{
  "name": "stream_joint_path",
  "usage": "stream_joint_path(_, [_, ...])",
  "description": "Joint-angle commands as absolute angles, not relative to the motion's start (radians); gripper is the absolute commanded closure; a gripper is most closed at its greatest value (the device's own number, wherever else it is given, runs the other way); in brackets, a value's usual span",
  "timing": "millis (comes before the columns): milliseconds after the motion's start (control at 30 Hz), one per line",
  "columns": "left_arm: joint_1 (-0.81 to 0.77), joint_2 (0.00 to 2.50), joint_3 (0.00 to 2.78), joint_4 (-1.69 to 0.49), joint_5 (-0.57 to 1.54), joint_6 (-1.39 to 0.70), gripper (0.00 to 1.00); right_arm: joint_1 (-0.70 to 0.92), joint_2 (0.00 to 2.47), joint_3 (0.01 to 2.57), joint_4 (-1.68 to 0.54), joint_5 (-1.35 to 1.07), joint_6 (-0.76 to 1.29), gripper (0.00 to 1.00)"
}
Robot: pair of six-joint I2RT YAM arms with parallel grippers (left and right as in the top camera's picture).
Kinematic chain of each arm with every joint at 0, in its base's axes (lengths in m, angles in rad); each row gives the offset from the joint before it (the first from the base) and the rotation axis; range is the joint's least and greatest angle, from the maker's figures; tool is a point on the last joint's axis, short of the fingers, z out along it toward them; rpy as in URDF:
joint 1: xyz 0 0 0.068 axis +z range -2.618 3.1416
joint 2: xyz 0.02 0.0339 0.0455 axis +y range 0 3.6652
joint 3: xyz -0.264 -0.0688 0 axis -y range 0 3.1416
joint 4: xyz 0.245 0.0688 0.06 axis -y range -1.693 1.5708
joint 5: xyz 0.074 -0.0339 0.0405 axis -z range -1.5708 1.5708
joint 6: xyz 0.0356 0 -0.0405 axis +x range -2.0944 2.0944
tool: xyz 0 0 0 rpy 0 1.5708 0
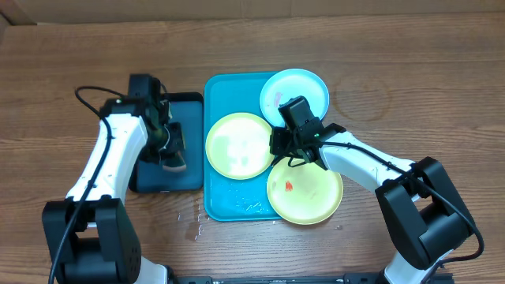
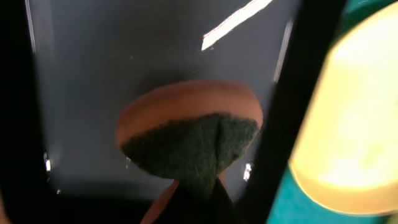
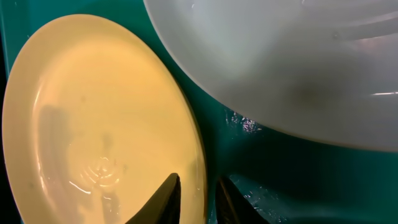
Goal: Clean dirty plates on tray and stack at the side
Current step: 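Carry the sponge with the left gripper back onto the black tray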
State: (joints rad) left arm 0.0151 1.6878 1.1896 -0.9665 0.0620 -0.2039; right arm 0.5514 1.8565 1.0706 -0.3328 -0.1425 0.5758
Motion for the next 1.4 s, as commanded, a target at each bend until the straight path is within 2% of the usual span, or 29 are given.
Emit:
stream_joint_path(0, [0.015,1.698,1.123,-0.922,0.033,-0.214,0.96,0.556,1.864,1.067,-0.327,-0.143,0.577,0.78])
stream_joint_path(67, [0.015,1.698,1.103,-0.906,0.033,-0.218,0.9,0.556,1.864,1.067,-0.327,-0.143,0.577,0.78])
stream_joint_path(233, [0.015,1.698,1.106,-0.906,0.034,-0.218,0.46,0.556,1.864,1.067,-0.327,-0.143,0.577,0.77])
stream_joint_path(300, [0.015,1.698,1.113,-0.907,0.037,-0.218,0.38,0.556,1.864,1.067,-0.327,-0.143,0.577,0.77])
stream_joint_path(633, [0.031,1.648,1.351,-1.011,0.14,-0.262,0.39,0.556,1.864,1.067,-0.339,-0.143,0.577,0.76])
stream_joint_path(933, [0.143,1.531,1.591,-1.1,0.157,-0.377,0.36,0.556,1.876,1.066,-0.344,-0.143,0.581,0.73])
stream_joint_path(967, [0.161,1.518,1.597,-1.1,0.153,-0.384,0.33,0.556,1.881,1.066,-0.342,-0.143,0.581,0.73])
stream_joint_path(1000, [0.179,1.505,1.599,-1.099,0.148,-0.391,0.25,0.556,1.888,1.066,-0.338,-0.144,0.581,0.73])
stream_joint_path(1033, [0.203,1.492,1.6,-1.099,0.146,-0.393,0.16,0.556,1.894,1.066,-0.335,-0.147,0.586,0.72])
stream_joint_path(1067, [0.219,1.486,1.6,-1.102,0.147,-0.393,0.0,0.556,1.9,1.066,-0.334,-0.15,0.597,0.72])
stream_joint_path(1200, [0.263,1.484,1.599,-1.114,0.146,-0.393,0.0,0.556,1.905,1.066,-0.331,-0.151,0.604,0.74])
stream_joint_path(1367, [0.265,1.492,1.599,-1.114,0.146,-0.393,0.0,0.556,1.905,1.067,-0.329,-0.159,0.603,0.93])
